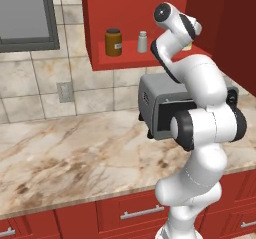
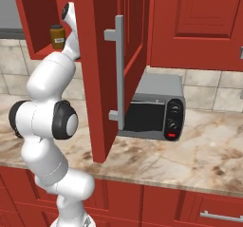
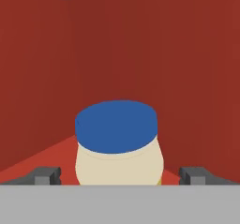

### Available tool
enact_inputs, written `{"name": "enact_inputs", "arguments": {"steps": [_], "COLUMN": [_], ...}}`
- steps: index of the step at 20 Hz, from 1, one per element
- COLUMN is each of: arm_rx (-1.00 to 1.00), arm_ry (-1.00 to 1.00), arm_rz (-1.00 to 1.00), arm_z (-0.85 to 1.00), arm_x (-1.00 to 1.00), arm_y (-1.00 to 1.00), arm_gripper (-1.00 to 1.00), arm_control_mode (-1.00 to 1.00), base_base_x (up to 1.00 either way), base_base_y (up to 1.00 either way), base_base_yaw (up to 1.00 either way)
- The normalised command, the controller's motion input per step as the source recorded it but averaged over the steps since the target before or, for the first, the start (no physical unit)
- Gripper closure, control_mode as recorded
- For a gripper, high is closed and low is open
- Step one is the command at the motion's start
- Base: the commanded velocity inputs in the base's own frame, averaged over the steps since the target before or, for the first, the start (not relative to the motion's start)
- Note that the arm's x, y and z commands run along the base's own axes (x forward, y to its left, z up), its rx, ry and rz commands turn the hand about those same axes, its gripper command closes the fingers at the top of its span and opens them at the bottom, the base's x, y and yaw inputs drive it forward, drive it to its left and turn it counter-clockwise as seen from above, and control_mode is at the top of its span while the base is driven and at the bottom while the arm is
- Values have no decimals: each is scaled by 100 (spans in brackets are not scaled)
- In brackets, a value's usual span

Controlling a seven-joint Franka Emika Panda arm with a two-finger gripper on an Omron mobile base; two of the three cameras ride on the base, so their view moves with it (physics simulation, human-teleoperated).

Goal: Collect the turmeric, mayonnaise, and shaker from the cabinet and place them next to the stove.

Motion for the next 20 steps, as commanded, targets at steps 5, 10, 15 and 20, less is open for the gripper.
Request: {"name": "enact_inputs", "arguments": {"steps": [5, 10, 15, 20], "arm_rx": [0, 0, 0, 0], "arm_ry": [0, 0, 0, 0], "arm_rz": [-1, 0, 0, 0], "arm_z": [0, 0, 0, 0], "arm_x": [4, 13, 9, 2], "arm_y": [0, 0, -3, -16], "arm_gripper": [-100, -100, -100, -100], "arm_control_mode": [-100, -100, -100, -100], "base_base_x": [0, 0, 0, 0], "base_base_y": [0, 0, 0, 0], "base_base_yaw": [0, 0, 0, 0]}}
